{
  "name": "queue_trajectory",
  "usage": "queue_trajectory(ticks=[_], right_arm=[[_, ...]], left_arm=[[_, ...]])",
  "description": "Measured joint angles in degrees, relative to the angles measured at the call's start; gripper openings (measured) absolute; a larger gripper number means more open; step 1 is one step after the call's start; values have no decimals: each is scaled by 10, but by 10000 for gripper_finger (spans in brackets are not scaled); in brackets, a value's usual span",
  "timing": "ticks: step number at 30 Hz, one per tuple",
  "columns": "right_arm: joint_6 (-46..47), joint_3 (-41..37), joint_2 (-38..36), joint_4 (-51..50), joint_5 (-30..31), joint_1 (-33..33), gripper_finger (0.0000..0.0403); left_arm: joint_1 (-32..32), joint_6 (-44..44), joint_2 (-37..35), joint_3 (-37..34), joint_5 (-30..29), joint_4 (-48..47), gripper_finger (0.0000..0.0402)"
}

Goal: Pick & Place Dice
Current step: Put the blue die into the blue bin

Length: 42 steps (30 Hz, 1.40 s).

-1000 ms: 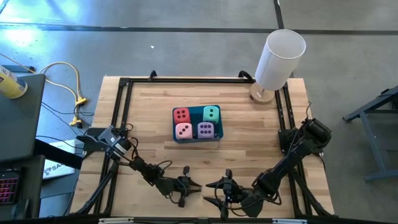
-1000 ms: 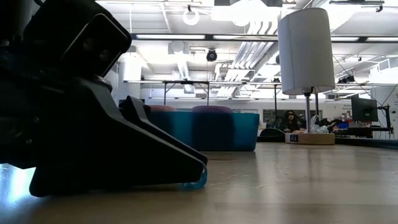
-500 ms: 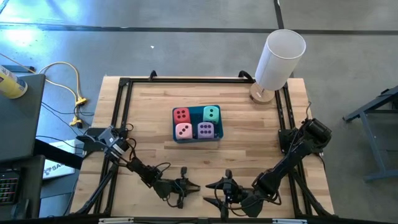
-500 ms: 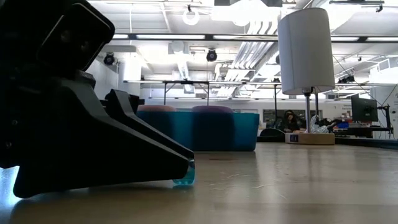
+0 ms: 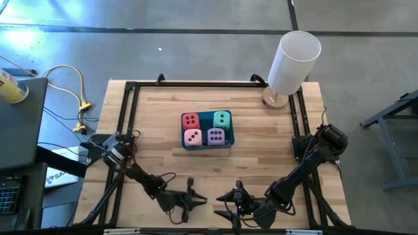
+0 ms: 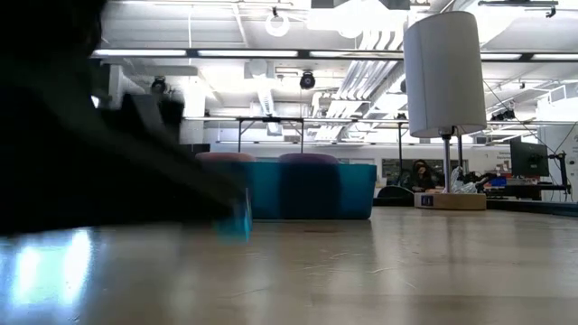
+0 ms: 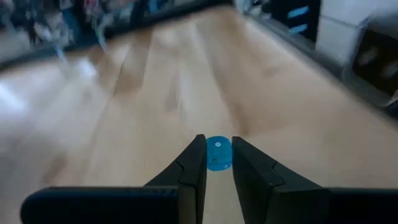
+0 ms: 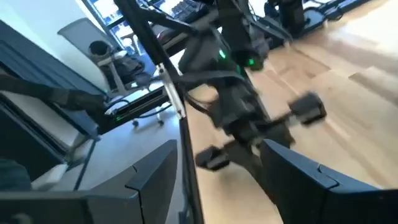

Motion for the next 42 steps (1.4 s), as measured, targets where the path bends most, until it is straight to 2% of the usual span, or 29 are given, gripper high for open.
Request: queue_trajectory(ticks=[7, 16, 21, 30, 42], right_arm=[[40, 1, 45, 9, -28, -3, 223], [162, 0, 89, 12, -28, -47, 223], [193, 0, 92, 40, -38, -70, 223], [140, 1, 120, 137, -60, -80, 223], [118, 0, 121, 163, -68, -88, 223]], left_arm=[[-42, 101, -91, 1, -89, -82, 57], [-91, 212, -153, 2, -185, -93, 57], [-92, 210, -154, 2, -184, -97, 57], [-79, 195, -154, 3, -183, -99, 57], [-56, 184, -154, 3, -160, -99, 57]])
